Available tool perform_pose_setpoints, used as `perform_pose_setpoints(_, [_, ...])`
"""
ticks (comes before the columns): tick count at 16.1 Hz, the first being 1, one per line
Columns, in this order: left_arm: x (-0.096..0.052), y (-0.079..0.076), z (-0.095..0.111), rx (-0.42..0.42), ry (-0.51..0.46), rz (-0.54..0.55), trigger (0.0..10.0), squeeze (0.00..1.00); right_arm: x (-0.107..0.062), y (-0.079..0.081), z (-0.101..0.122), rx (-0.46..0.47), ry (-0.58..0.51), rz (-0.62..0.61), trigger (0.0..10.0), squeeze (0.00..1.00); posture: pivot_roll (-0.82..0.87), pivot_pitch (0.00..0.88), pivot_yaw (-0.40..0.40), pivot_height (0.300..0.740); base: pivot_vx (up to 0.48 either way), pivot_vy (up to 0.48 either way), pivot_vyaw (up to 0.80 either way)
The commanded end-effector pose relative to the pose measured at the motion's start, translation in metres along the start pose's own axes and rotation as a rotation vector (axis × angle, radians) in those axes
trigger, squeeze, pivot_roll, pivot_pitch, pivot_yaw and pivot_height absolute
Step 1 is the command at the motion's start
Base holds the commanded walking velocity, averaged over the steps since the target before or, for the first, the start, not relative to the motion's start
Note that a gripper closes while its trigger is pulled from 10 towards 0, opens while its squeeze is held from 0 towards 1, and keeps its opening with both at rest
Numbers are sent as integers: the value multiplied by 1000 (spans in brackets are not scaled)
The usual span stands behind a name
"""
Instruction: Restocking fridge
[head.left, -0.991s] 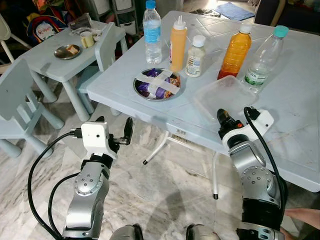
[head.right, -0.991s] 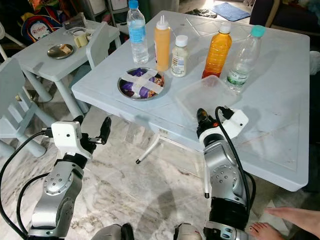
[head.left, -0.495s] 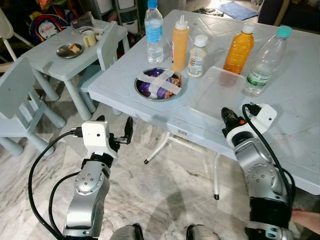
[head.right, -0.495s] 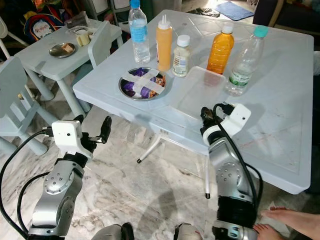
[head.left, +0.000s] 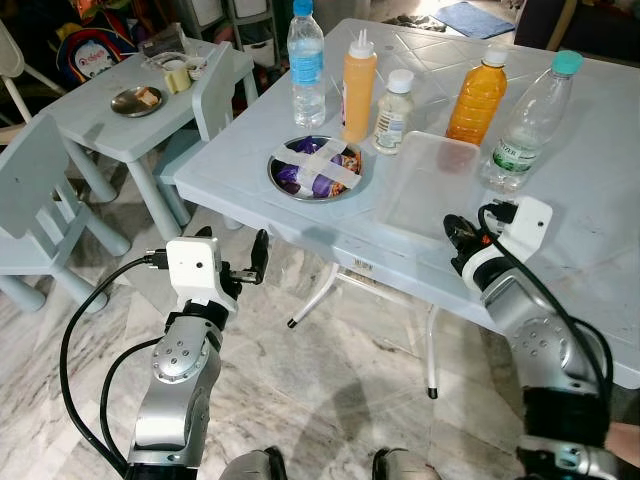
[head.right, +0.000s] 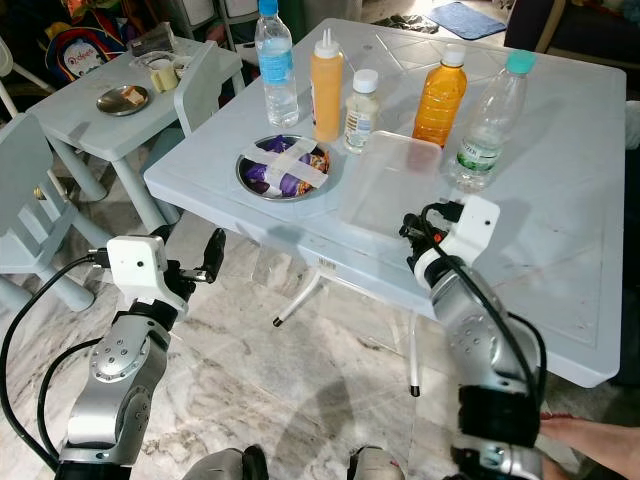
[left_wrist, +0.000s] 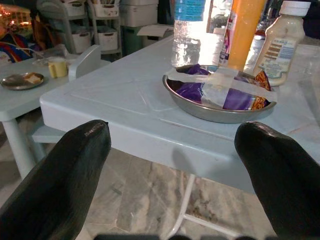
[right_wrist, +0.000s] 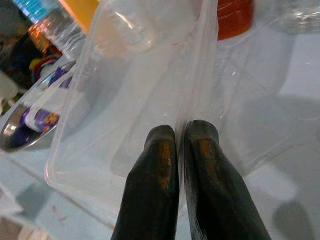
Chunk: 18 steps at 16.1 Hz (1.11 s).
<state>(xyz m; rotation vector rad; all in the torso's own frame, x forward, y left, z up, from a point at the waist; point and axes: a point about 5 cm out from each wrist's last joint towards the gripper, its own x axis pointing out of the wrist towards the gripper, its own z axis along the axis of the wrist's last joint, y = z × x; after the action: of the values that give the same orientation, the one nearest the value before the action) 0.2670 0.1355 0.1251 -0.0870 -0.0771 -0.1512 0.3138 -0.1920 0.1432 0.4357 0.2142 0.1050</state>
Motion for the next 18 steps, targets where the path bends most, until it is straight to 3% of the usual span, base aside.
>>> perform_pose_setpoints(1, [2, 3, 1, 20, 4, 0, 10000, 0, 2, 4, -15, 4, 97, 23, 10000, 0, -112, 116, 93, 740, 0, 0, 0])
perform_pose_setpoints(3, [3, 3, 3, 30, 2, -11, 10000, 0, 0, 17, -16, -23, 131, 126, 10000, 0, -109, 117, 105, 740, 0, 0, 0])
perform_pose_setpoints(7, [3, 2, 0, 44, 33, -1, 10000, 0, -4, 17, -20, -51, 136, 189, 10000, 0, -112, 124, 115, 740, 0, 0, 0])
perform_pose_setpoints(11, [2, 0, -1, 43, 40, 1, 10000, 0, -6, 17, -32, 52, 122, 157, 10000, 0, -107, 126, 121, 740, 0, 0, 0])
perform_pose_setpoints(12, [2, 0, -1, 46, 40, -1, 10000, 0, -6, 18, -33, 41, 96, 140, 10000, 0, -107, 127, 124, 740, 0, 0, 0])
perform_pose_setpoints(15, [5, 2, 1, 55, 36, 0, 10000, 0, -8, 5, -22, 116, -11, 2, 10000, 0, -107, 126, 122, 740, 0, 0, 0])
perform_pose_setpoints(18, [6, 0, 2, 54, 34, 0, 10000, 0, -9, 1, -21, 151, -46, -70, 10000, 0, -109, 128, 123, 740, 0, 0, 0])
